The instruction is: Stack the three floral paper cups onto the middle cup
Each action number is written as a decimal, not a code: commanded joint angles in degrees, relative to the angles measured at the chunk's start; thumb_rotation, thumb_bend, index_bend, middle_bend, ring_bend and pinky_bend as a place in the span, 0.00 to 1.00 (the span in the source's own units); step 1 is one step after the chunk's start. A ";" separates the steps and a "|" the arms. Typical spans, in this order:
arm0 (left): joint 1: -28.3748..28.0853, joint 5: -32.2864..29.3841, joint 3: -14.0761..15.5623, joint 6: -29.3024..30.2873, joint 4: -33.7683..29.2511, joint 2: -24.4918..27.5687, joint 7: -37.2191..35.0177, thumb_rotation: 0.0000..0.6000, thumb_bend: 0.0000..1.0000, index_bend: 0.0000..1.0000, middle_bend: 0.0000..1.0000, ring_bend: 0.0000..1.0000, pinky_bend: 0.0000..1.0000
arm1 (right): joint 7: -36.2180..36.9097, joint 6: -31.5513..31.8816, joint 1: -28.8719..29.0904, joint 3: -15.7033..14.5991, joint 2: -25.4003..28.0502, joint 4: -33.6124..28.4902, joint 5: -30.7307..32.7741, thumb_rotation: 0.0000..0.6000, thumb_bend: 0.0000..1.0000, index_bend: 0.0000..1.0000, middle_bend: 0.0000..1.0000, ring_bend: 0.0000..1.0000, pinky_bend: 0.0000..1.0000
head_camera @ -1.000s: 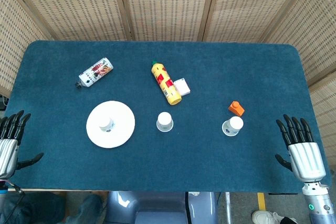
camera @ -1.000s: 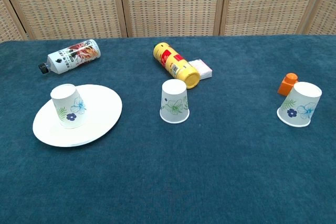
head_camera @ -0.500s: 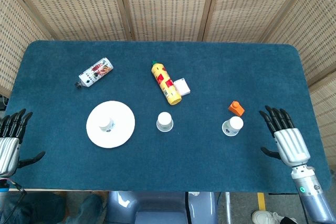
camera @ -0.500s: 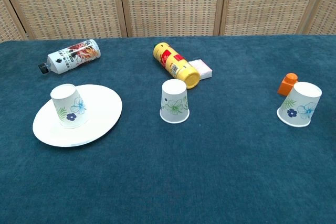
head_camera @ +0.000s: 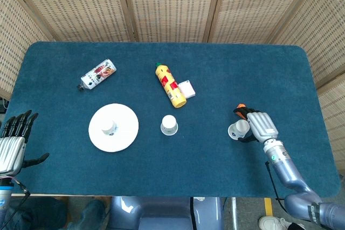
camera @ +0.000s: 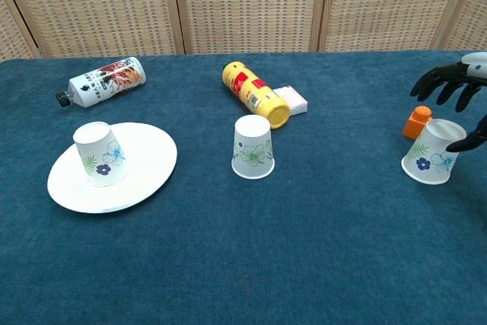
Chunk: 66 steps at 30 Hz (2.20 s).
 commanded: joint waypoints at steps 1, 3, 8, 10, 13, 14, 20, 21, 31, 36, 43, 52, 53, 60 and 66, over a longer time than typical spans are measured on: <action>-0.19 -0.35 -0.19 -0.26 0.01 -0.05 0.16 1.00 0.00 0.00 0.00 0.00 0.00 | -1.92 -2.28 1.74 0.50 -2.18 2.42 2.69 1.00 0.17 0.27 0.32 0.29 0.37; -0.24 -0.49 -0.25 -0.35 -0.02 -0.05 0.23 1.00 0.00 0.00 0.00 0.00 0.00 | -2.56 -2.76 2.11 0.36 -2.63 3.17 3.22 1.00 0.18 0.28 0.33 0.30 0.38; -0.50 -1.13 -0.37 -0.91 0.09 -0.25 0.69 1.00 0.00 0.00 0.00 0.00 0.00 | -3.12 -3.64 2.85 0.49 -3.49 4.77 4.69 1.00 0.20 0.33 0.37 0.33 0.41; -0.61 -1.49 -0.45 -1.12 0.07 -0.39 1.02 1.00 0.00 0.00 0.00 0.00 0.00 | -3.37 -4.42 3.13 0.36 -3.45 5.42 5.41 1.00 0.21 0.35 0.39 0.35 0.43; -0.72 -1.78 -0.48 -1.31 0.04 -0.52 1.44 1.00 0.00 0.00 0.00 0.00 0.00 | -3.37 -4.94 3.27 0.26 -3.31 5.86 6.06 1.00 0.23 0.39 0.43 0.39 0.49; -0.77 -1.84 -0.48 -1.39 0.03 -0.58 1.54 1.00 0.00 0.00 0.00 0.00 0.00 | -3.21 -4.93 3.24 0.25 -3.33 5.96 6.07 1.00 0.24 0.41 0.45 0.41 0.50; -0.90 -1.90 -0.39 -1.56 -0.02 -0.79 2.06 1.00 0.00 0.00 0.00 0.00 0.00 | -1.06 -5.02 3.00 0.50 -2.98 5.48 5.45 1.00 0.31 0.51 0.54 0.50 0.54; -0.90 -1.90 -0.39 -1.55 -0.02 -0.80 2.07 1.00 0.00 0.00 0.00 0.00 0.00 | -0.76 -4.93 2.97 0.60 -2.87 5.23 5.27 1.00 0.32 0.51 0.54 0.51 0.54; -1.11 -2.02 -0.37 -2.00 -0.05 -0.61 1.61 1.00 0.00 0.00 0.00 0.00 0.00 | -0.29 -2.72 4.22 3.01 0.35 -2.74 1.99 1.00 0.35 0.52 0.55 0.52 0.54; -1.41 -3.00 -0.84 -2.75 0.13 -0.07 0.30 1.00 0.00 0.00 0.00 0.00 0.00 | -8.42 -4.57 11.35 8.15 2.76 -11.98 6.36 1.00 0.36 0.52 0.55 0.52 0.54; -2.00 -4.71 -1.50 -4.20 0.42 0.56 -1.26 1.00 0.00 0.00 0.00 0.00 0.00 | -20.36 -3.98 22.06 11.36 0.34 -14.45 22.20 1.00 0.38 0.52 0.55 0.52 0.54; -2.71 -5.52 -1.41 -5.92 0.43 0.73 -1.97 1.00 0.00 0.00 0.00 0.00 0.00 | -26.80 -3.22 30.94 10.02 -4.06 -11.73 35.05 1.00 0.38 0.52 0.55 0.52 0.54; -2.82 -5.81 -1.41 -6.22 0.56 0.71 -1.95 1.00 0.00 0.00 0.00 0.00 0.00 | -27.01 -3.06 31.66 9.94 -4.46 -11.56 35.69 1.00 0.38 0.52 0.55 0.52 0.54; -3.12 -6.42 -1.51 -6.73 0.75 0.75 -2.10 1.00 0.00 0.00 0.00 0.00 0.00 | -28.26 -2.47 34.25 8.76 -5.58 -10.68 38.32 1.00 0.38 0.52 0.55 0.52 0.54; -3.15 -6.66 -1.45 -6.73 0.71 0.72 -1.88 1.00 0.00 0.00 0.00 0.00 0.00 | -28.78 -2.11 35.53 7.94 -6.15 -10.42 38.81 1.00 0.38 0.52 0.55 0.52 0.54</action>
